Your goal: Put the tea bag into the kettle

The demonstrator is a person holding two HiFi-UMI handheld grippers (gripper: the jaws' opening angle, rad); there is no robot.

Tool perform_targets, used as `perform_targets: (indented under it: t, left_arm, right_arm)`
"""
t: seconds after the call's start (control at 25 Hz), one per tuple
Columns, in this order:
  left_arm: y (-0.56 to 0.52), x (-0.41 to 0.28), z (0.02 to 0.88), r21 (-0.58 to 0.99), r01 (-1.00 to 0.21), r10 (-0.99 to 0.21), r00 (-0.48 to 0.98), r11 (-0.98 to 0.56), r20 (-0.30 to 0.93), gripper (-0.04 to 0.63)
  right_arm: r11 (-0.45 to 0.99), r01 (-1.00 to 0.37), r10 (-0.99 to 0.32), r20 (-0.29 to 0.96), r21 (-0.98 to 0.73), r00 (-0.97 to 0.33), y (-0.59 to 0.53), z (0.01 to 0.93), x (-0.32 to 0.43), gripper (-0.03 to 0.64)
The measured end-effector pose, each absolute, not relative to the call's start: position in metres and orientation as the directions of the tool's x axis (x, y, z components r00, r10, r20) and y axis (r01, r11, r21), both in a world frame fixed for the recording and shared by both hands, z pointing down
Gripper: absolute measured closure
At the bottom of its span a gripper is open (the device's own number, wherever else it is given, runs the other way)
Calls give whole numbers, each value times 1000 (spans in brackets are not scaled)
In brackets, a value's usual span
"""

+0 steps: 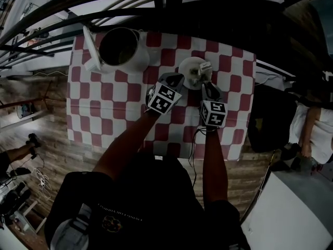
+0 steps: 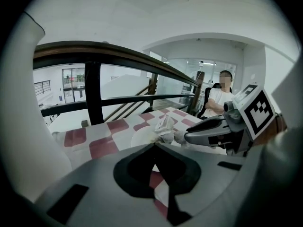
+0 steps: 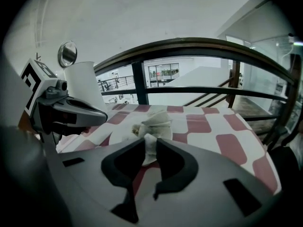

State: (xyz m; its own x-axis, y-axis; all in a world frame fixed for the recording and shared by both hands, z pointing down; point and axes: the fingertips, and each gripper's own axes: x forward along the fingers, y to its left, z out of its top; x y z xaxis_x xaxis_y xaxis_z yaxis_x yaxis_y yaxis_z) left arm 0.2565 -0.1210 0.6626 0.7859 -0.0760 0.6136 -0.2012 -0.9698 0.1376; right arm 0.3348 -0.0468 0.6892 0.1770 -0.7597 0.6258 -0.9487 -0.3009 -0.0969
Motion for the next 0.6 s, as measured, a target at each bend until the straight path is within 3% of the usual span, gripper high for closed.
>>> perform_targets:
  t: [0.08, 0.6]
  left_arm:
    - [-121, 256, 662, 140, -202, -77, 788, -969, 611, 597]
    - [-119, 245, 650, 122, -217, -101, 792, -968, 602, 597]
  right_arm:
    - [-315, -946, -753, 627, -76, 200, -44, 688, 338, 596]
    - [-314, -943, -779, 597, -108, 191, -39, 674, 331, 601]
